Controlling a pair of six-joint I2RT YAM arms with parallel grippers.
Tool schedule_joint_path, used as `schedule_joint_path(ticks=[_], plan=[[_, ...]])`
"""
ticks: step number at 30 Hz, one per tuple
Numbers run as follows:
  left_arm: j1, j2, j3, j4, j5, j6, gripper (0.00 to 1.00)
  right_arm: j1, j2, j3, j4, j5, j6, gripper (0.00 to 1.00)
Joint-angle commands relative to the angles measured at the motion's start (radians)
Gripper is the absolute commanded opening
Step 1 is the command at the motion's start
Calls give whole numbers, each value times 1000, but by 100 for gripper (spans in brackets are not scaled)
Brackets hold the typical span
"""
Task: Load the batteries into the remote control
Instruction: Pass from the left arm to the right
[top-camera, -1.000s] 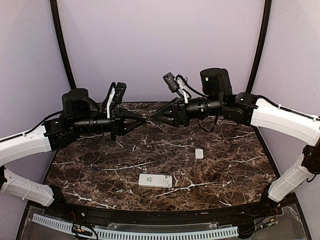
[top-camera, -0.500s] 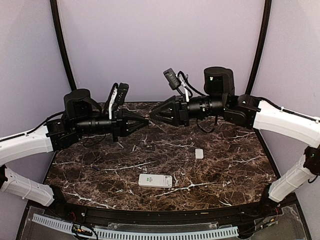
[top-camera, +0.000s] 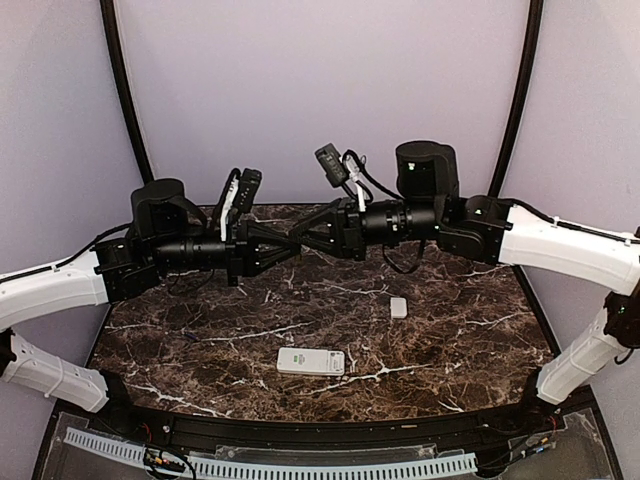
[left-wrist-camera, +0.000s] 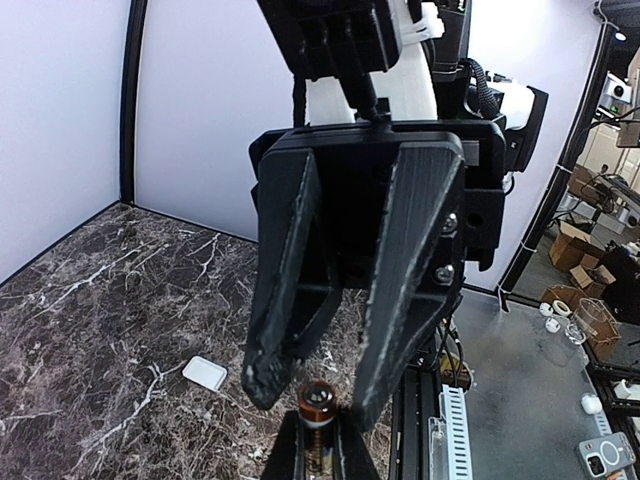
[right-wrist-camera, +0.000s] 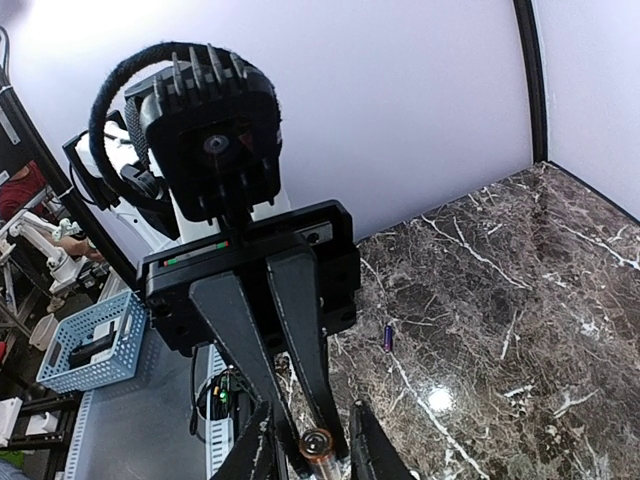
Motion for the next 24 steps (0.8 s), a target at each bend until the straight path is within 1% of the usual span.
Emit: schedule_joint_path(ticks=[1, 5, 9, 12, 14, 19, 22, 24], plan=[[-6, -15, 19, 35, 19, 0, 0, 10, 17, -9, 6, 28, 1, 24], [-6, -20, 16, 42, 19, 0, 0, 9, 16, -16, -4, 37, -1, 26], [-7, -19, 13, 51, 23, -5, 0, 9, 24, -17, -13, 41, -2, 23], [-7, -27, 4, 78, 19, -8, 0, 9, 31, -15, -24, 36, -3, 25], [-7, -30, 3, 86, 15, -10, 0, 9, 31, -16, -26, 33, -3, 24], [-8, -31, -1, 108, 10, -24, 0, 9, 36, -7, -32, 17, -4, 11], [-8, -32, -3, 117, 6, -25, 0, 10, 35, -4, -35, 8, -8, 2], [-8, -32, -2, 120, 2, -26, 0, 9, 32, -1, -36, 3, -12, 0]])
